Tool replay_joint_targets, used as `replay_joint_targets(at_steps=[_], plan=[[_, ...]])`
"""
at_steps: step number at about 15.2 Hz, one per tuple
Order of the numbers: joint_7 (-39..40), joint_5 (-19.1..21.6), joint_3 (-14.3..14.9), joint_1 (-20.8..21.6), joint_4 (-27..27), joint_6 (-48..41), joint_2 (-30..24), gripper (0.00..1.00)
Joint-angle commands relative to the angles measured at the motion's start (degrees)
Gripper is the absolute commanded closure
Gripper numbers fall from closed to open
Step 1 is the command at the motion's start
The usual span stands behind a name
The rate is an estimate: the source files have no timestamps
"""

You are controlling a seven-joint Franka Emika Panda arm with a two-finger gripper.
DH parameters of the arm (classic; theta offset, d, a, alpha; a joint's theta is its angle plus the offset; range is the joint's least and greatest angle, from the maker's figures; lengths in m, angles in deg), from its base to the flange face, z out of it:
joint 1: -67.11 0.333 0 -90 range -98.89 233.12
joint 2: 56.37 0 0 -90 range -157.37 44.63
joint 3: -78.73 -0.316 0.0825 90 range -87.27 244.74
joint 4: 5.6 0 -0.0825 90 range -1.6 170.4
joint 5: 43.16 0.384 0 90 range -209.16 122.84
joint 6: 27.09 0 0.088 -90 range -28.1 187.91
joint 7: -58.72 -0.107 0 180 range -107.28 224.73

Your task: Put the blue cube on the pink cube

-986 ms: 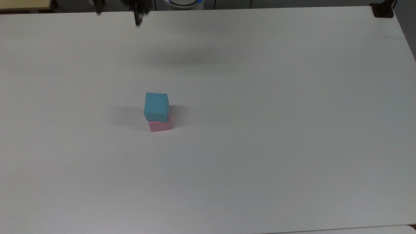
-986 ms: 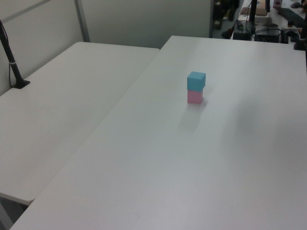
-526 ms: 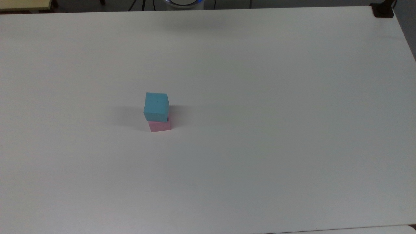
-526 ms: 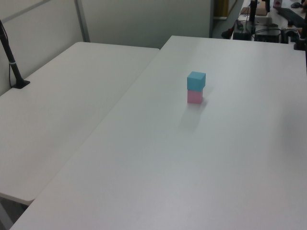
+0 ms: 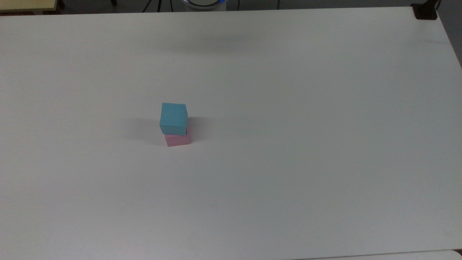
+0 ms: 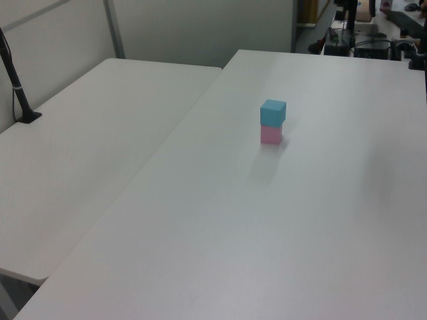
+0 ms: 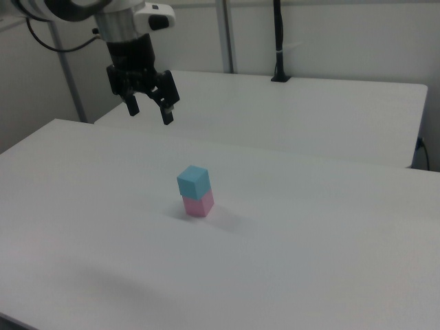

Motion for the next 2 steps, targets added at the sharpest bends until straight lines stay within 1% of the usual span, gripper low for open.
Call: replay_joint_targets(at_steps=[1, 2], plan=[[1.43, 0.94, -0.45, -0.26, 0.49, 1.69, 0.55, 0.0], [1.25, 0.94, -0.45, -0.08, 0.49, 1.6, 0.55, 0.0]])
